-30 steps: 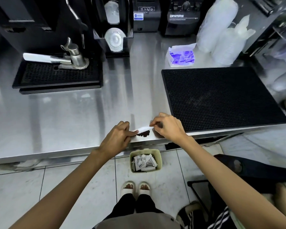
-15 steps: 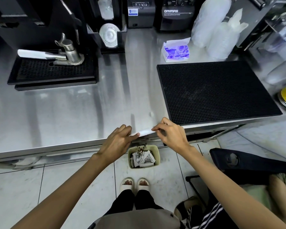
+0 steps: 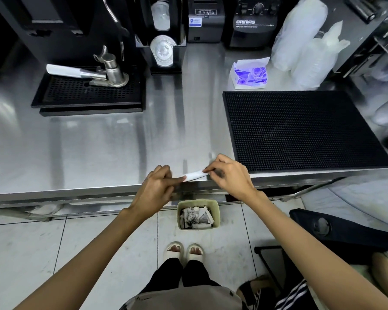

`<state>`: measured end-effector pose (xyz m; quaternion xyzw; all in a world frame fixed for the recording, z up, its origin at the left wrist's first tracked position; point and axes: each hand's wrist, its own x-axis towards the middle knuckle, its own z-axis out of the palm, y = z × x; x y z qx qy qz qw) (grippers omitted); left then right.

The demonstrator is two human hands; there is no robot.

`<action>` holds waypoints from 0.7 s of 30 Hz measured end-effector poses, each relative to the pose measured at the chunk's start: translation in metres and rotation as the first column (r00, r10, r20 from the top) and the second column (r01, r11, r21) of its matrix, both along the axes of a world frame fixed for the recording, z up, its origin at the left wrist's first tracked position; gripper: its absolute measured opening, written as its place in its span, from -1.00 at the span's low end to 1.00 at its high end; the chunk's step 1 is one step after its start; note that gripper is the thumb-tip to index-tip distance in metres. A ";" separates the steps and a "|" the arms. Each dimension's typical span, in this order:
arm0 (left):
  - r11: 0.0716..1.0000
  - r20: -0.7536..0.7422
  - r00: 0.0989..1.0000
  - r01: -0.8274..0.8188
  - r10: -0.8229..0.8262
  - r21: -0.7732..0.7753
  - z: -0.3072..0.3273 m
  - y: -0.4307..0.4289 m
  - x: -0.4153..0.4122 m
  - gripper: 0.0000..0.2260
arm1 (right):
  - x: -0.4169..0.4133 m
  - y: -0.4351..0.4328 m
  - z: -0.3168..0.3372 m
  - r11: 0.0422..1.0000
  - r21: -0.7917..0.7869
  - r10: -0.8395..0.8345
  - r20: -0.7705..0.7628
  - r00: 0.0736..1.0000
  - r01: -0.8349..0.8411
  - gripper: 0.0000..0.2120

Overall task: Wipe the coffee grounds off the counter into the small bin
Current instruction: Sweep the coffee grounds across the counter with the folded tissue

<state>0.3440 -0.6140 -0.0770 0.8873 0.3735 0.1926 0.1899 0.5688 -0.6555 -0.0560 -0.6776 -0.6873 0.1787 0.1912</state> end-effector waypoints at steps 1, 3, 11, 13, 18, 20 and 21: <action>0.999 0.033 0.998 -0.048 0.049 -0.025 0.001 0.003 -0.003 -0.70 | -0.003 0.008 0.005 0.999 -0.033 0.021 0.013 1.000 -0.021 -0.83; 0.992 0.047 0.992 -0.117 0.119 -0.047 0.005 0.012 -0.008 -0.74 | -0.011 0.028 0.013 0.995 -0.076 0.072 0.039 0.997 -0.069 -0.81; 0.978 -0.067 0.976 -0.206 0.207 0.023 0.007 0.028 -0.015 -0.75 | -0.034 0.070 0.007 0.984 -0.139 0.123 0.080 0.989 -0.111 -0.80; 0.985 -0.090 0.981 -0.167 0.171 0.049 0.006 0.016 -0.009 -0.74 | -0.030 0.063 0.005 0.982 -0.150 0.125 0.074 0.989 -0.113 -0.81; 0.996 -0.058 0.994 -0.093 0.094 0.018 -0.004 -0.014 0.001 -0.61 | -0.010 0.030 0.003 0.982 -0.161 0.115 0.082 0.990 -0.101 -0.83; 0.997 -0.036 0.997 -0.075 0.075 -0.006 -0.006 -0.022 0.007 -0.62 | -0.001 0.014 0.001 0.986 -0.144 0.091 0.082 0.992 -0.078 -0.83; 0.998 -0.032 0.998 -0.062 0.061 -0.016 -0.007 -0.024 0.010 -0.64 | 0.003 0.007 -0.001 0.989 -0.133 0.073 0.072 0.995 -0.062 -0.84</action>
